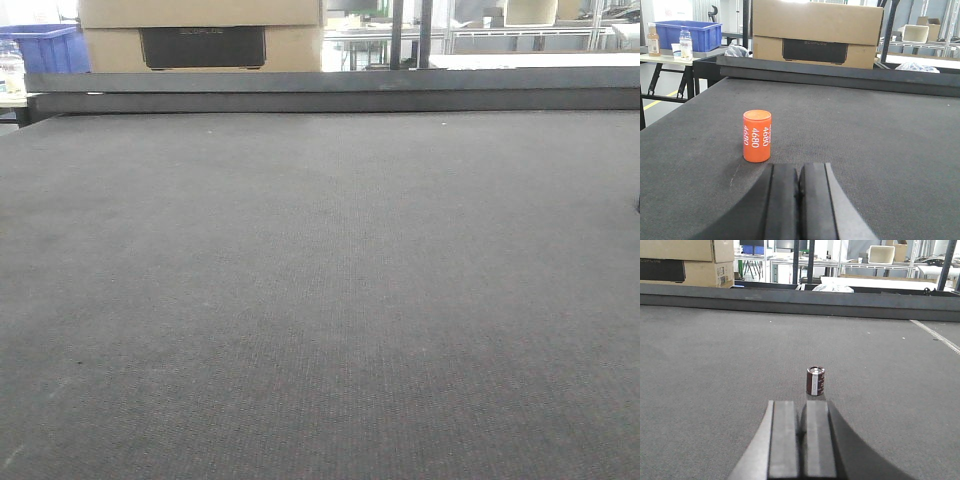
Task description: Place cylindrical capacitor in blue bin on shelf
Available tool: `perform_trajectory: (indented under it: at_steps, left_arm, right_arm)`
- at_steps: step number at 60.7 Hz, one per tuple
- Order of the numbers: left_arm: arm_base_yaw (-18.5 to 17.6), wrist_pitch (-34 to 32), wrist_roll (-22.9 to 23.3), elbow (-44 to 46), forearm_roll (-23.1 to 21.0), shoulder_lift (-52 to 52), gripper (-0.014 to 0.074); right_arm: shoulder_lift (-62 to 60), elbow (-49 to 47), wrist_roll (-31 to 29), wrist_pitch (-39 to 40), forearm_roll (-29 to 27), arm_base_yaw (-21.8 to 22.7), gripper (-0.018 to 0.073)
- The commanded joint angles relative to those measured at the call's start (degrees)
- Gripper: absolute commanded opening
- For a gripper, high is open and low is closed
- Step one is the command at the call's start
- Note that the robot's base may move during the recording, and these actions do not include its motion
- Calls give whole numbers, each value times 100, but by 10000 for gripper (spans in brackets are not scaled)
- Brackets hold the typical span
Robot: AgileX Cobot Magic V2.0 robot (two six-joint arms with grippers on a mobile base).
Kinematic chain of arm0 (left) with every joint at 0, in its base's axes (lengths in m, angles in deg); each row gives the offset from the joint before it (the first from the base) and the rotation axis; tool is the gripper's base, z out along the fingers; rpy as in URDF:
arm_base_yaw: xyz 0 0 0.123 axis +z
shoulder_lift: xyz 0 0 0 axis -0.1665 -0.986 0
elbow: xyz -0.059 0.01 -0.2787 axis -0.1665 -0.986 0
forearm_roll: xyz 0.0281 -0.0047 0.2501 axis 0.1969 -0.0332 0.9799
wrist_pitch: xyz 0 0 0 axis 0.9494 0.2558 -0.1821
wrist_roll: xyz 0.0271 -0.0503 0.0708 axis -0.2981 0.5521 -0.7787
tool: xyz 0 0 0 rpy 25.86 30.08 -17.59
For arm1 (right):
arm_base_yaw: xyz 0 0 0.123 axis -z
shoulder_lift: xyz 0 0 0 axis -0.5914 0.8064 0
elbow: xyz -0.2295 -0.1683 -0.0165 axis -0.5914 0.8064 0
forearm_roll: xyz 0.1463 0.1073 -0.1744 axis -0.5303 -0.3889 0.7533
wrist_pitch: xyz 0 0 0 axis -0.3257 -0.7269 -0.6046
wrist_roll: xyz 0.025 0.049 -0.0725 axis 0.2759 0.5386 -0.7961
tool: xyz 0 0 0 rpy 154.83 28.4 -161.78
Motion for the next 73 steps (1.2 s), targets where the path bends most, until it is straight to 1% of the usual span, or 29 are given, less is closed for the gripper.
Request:
perform_trajectory:
  at_steps: [1,22,34,39,41,44,48,55,57,60,64,66,69,73]
  left_arm:
    - [-13,-102,-6,16,-31,24,-111]
    - [-13,-112,-6,16,-31,24,-111]
    - [-13,-258,-6,16,-31,24,-111]
    - [-13,-496,-6,16,-31,24,-111]
    - [-13,-552,-6,16,-115,24,-111]
    - [-13,-639,-6,16,-128,24,-111]
    - [-13,-748,-6,16,-128,24,-111]
    - [-13,-1206,-6,16,-153,24,-111]
    - [-13,-1246,-6,16,-186,24,-111]
    - [-13,-1229,-6,27,-256,24,-111]
    - [-13,-1064,-6,286,-256,24,-111]
    - [-13,-940,-6,470,-241,24,-111]
    - [-13,-769,-6,729,-214,24,-111]
    - [-13,-384,-6,1243,-68,-44,-111]
  right_arm:
    - [-22,-3,3,131,34,-9,-162]
    - [-22,-3,3,131,34,-9,-162]
    - [-22,-3,3,203,34,-9,-162]
    - [-22,-3,3,390,34,-9,-162]
    - [-22,-3,3,483,34,-9,-162]
    - [-22,-3,3,566,34,-9,-162]
    - [-22,-3,3,826,34,-9,-162]
    - [-22,-3,3,1419,34,-9,-162]
    - [-22,-3,3,1548,34,-9,-162]
    - [-22,-3,3,1745,0,-9,-162]
    - [-22,-3,3,1859,-21,-9,-162]
    - [-22,-3,3,1785,-98,-9,-162]
    - [-22,-216,3,1588,-110,-9,-162]
    - [-22,-634,3,1258,-160,-9,-162]
